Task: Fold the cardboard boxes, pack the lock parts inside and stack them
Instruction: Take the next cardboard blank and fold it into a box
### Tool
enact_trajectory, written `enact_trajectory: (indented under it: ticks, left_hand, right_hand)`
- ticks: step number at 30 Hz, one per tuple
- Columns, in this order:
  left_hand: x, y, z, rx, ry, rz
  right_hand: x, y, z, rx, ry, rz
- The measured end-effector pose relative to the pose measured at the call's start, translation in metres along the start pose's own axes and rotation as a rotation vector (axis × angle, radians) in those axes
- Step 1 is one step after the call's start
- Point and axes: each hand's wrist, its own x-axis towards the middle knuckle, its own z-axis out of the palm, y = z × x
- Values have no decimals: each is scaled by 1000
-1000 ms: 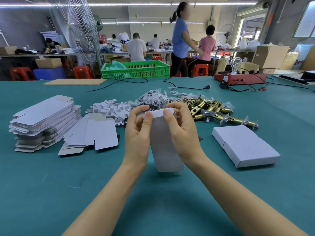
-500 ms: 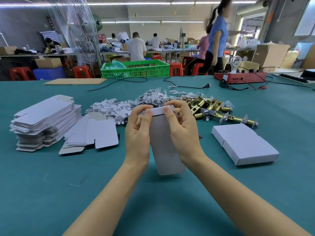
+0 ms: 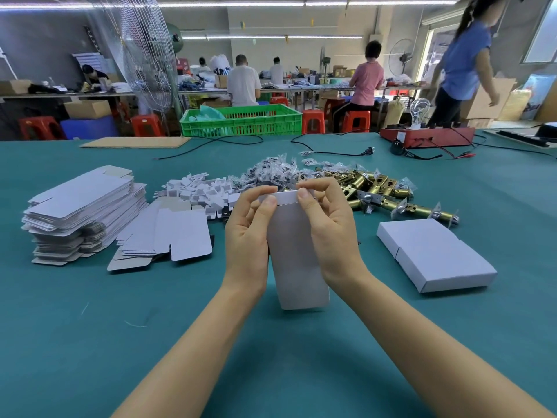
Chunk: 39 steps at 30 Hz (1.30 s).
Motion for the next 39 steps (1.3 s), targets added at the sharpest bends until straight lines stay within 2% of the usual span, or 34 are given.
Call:
enact_trajectory:
  ticks: [35, 39]
  left_hand:
    - [-2, 5, 3, 38, -73, 33]
    - [-3, 6, 4, 51, -38, -8]
  right_hand:
    - [8, 2, -6, -16, 16, 45]
    - [8, 2, -6, -17, 16, 52]
